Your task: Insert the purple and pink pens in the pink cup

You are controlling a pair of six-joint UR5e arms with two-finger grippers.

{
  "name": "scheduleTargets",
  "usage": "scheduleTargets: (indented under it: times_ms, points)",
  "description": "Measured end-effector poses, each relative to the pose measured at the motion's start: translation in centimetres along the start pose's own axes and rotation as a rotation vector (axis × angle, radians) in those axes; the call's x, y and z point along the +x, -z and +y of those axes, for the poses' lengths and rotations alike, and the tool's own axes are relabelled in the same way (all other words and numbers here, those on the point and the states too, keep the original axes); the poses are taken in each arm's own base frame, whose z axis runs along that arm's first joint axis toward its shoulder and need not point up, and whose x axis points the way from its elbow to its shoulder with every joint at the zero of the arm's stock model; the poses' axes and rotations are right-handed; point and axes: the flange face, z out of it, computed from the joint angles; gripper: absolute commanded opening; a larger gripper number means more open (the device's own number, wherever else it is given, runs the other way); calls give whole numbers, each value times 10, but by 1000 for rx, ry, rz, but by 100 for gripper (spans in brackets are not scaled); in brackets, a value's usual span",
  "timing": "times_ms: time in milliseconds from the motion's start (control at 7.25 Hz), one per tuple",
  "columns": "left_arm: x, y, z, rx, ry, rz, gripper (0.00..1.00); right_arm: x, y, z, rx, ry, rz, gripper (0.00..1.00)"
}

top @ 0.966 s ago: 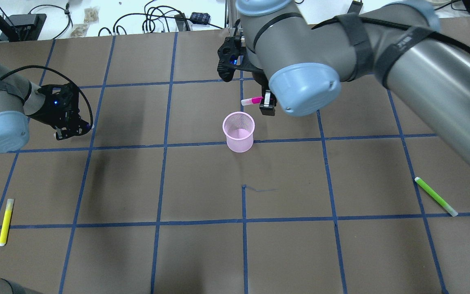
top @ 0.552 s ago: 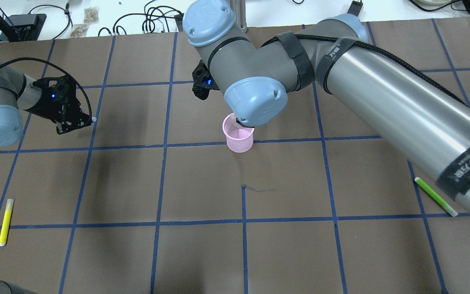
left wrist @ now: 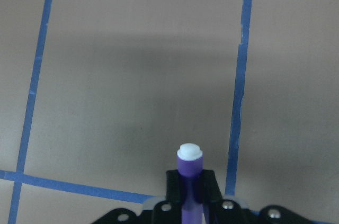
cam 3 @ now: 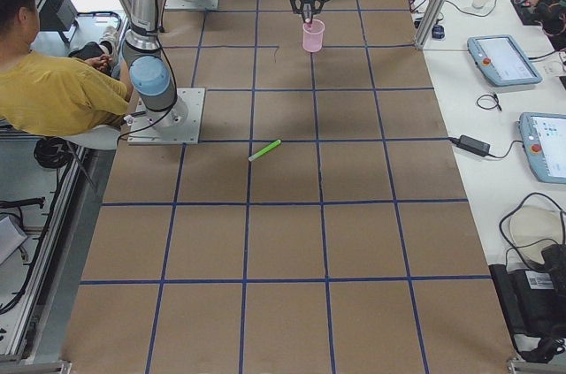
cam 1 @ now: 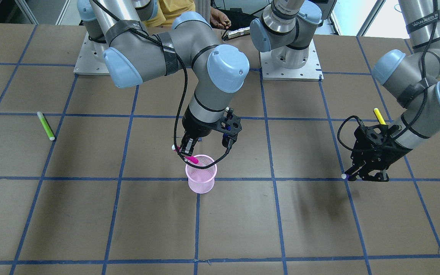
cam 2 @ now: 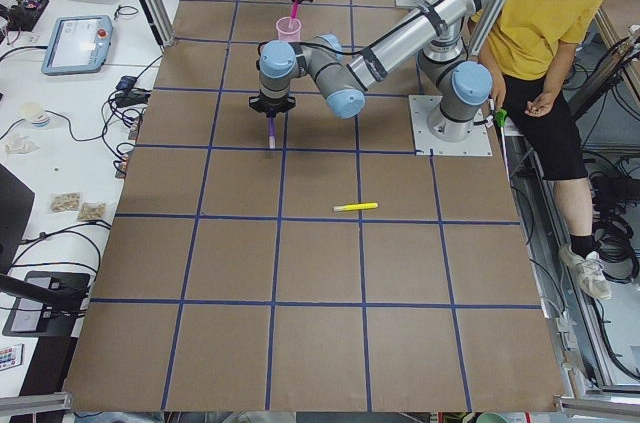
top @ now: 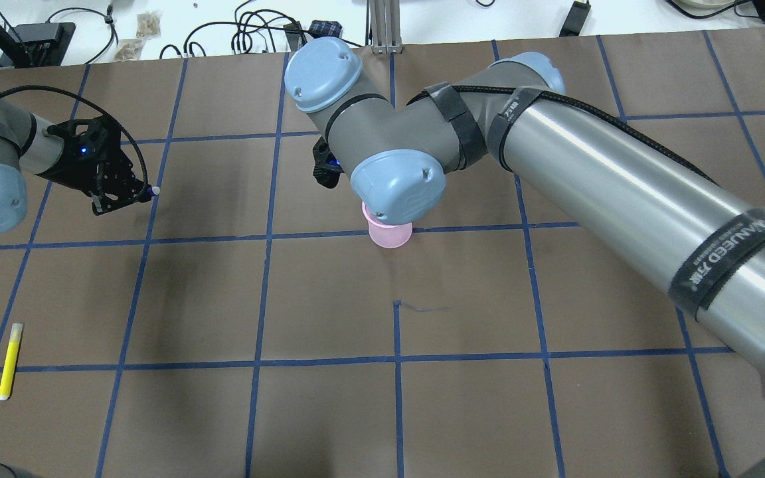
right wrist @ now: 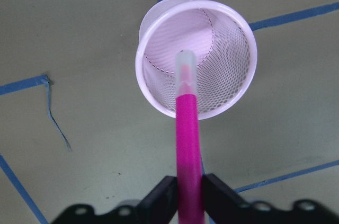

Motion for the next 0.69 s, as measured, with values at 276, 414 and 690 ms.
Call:
scheduleTargets:
  times_ms: [276,414,690]
  points:
    - [-1,7,-9,85,9,-17,0,0,-6,-5,5,0,-6,100]
    - [-2,9,-9,108,14,-25,0,3,-3,-3,10,-6,-6,100]
    - [-3,15,-17,173,53,-51,0,16,21,23,56,-54,5,100]
